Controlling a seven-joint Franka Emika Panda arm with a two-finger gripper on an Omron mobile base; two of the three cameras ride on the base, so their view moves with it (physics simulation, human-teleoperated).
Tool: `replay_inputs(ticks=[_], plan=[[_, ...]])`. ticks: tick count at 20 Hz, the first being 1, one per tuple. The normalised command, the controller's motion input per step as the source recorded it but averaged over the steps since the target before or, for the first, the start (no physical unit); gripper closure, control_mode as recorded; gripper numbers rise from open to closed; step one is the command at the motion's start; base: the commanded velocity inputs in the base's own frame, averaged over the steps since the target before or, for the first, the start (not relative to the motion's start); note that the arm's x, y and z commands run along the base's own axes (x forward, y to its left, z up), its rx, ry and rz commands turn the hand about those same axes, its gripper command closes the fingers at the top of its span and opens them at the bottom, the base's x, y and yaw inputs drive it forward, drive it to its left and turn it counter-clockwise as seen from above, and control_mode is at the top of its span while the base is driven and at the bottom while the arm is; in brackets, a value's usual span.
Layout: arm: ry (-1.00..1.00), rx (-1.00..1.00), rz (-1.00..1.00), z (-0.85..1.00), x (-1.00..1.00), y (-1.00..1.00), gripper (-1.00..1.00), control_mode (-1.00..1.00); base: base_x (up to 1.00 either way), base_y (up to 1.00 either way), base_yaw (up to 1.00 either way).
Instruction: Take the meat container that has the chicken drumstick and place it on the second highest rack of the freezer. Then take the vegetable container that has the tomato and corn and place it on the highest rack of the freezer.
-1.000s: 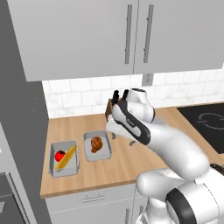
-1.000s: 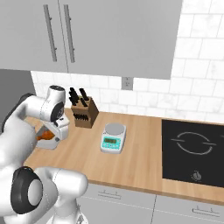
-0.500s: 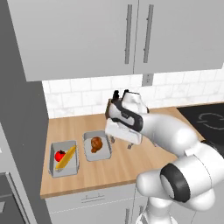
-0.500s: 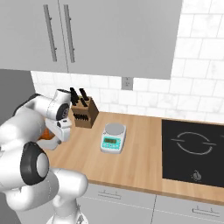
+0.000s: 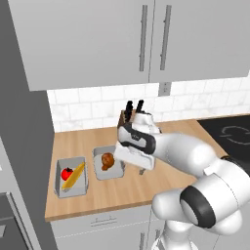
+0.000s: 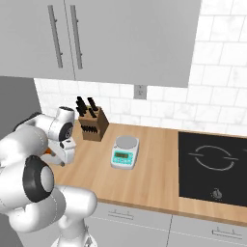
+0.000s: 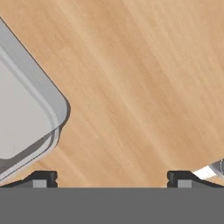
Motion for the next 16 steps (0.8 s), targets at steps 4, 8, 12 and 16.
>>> replay_inputs(ticks=[4, 8, 12, 16], plan=[[0.01, -0.02, 0.00, -0.19, 0.00, 0.16, -1.00, -1.00, 0.00, 0.00, 0.00], [0.02, -0.01, 0.00, -0.18, 0.00, 0.02, -1.00, -1.00, 0.00, 0.00, 0.00], [0.02, -0.01, 0.00, -0.10, 0.12, 0.07, -1.00, -1.00, 0.00, 0.00, 0.00], [0.00, 0.00, 0.00, -0.01, 0.13, 0.06, -1.00, -1.00, 0.00, 0.00, 0.00]])
